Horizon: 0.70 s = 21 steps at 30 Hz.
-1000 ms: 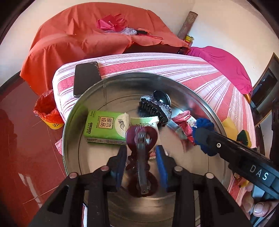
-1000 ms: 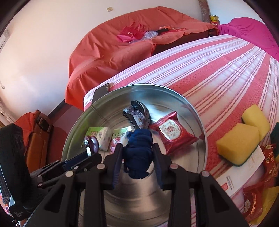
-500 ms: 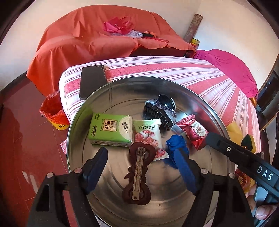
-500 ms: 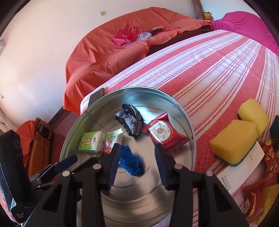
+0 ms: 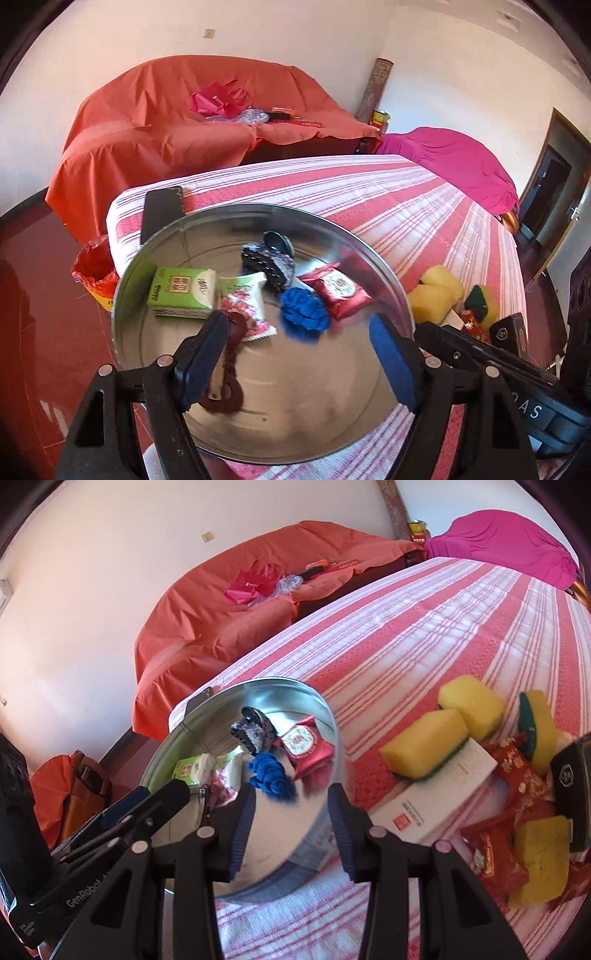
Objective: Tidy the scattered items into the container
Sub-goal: 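Move both grippers back toward the remaining pile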
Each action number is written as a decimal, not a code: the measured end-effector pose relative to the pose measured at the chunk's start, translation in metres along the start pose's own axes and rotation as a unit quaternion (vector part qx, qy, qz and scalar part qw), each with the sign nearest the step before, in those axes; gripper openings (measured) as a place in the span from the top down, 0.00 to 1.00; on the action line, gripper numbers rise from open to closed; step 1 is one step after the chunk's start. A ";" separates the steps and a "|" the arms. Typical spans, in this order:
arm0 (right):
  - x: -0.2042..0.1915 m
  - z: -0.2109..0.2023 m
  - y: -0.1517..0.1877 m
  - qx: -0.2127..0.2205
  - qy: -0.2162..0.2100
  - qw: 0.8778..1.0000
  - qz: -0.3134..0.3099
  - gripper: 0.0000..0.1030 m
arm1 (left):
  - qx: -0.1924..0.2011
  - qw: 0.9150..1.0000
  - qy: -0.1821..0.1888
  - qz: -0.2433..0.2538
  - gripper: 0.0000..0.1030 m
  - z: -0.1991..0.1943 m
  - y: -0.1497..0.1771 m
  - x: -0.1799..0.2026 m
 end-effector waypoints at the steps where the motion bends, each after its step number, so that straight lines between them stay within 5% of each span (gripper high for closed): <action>1: 0.007 -0.006 0.006 0.002 0.008 1.000 0.000 0.59 | 0.003 1.000 0.005 0.010 0.22 -0.001 0.003 0.010; 8: 0.067 -0.051 0.049 0.016 0.065 0.998 0.017 0.59 | 0.002 0.995 0.047 0.089 0.20 -0.002 0.042 0.082; 13: 0.108 -0.084 0.074 0.046 0.123 0.991 0.016 0.59 | 0.017 0.984 0.090 0.153 0.11 -0.006 0.072 0.125; 21: 0.161 -0.139 0.061 0.146 0.181 0.970 0.072 0.34 | -0.012 0.968 0.119 0.222 0.11 0.000 0.111 0.151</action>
Point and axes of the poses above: each gripper's, at about its wrist camera, not at the fingertips, and z roughly the way its jaws point, x to its right, y to its underside, the point moved 7 cm from there along z, roughly the way its jaws point, and after that the axes turned 1 degree about z, right-handed, at the moved point
